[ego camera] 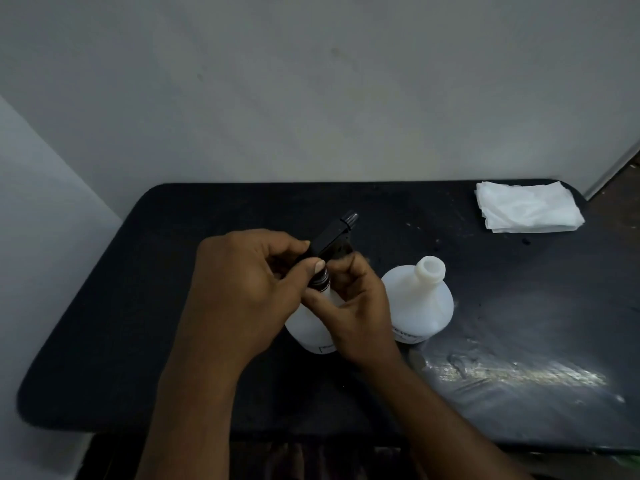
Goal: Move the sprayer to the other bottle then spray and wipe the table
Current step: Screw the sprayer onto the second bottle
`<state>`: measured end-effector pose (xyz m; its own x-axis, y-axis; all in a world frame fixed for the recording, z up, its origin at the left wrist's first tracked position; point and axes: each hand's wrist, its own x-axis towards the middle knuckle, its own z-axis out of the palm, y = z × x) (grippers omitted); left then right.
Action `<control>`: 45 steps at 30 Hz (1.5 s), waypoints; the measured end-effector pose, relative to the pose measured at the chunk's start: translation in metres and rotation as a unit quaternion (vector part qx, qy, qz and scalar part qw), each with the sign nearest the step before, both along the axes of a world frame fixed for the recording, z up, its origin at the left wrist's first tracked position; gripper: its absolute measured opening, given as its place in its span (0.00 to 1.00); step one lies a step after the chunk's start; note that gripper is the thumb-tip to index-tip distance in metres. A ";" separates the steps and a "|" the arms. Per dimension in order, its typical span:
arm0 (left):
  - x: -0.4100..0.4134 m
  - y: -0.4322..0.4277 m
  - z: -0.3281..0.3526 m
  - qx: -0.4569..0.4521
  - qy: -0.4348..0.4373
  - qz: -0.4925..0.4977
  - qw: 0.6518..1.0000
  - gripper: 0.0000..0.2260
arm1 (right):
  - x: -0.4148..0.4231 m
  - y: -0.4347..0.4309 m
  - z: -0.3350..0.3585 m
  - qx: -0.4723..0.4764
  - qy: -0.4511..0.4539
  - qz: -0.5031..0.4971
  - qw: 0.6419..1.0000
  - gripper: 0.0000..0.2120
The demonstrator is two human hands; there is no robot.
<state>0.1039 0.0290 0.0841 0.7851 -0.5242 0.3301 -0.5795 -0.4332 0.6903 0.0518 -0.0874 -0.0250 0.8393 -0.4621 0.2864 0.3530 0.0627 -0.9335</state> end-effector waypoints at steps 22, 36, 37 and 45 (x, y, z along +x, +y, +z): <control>0.001 0.000 0.003 0.005 0.027 0.007 1.000 0.08 | -0.004 -0.003 0.001 -0.088 -0.002 0.025 0.996 0.11; -0.003 -0.002 0.004 0.005 0.033 0.021 0.999 0.07 | -0.007 0.020 0.000 -0.071 0.031 -0.140 0.987 0.10; -0.003 -0.002 0.004 0.004 0.034 0.025 0.999 0.07 | -0.006 0.020 0.000 -0.074 0.030 -0.142 0.987 0.11; -0.006 -0.007 0.000 0.006 0.019 0.055 0.998 0.05 | -0.003 0.018 0.001 -0.081 0.020 -0.144 0.986 0.08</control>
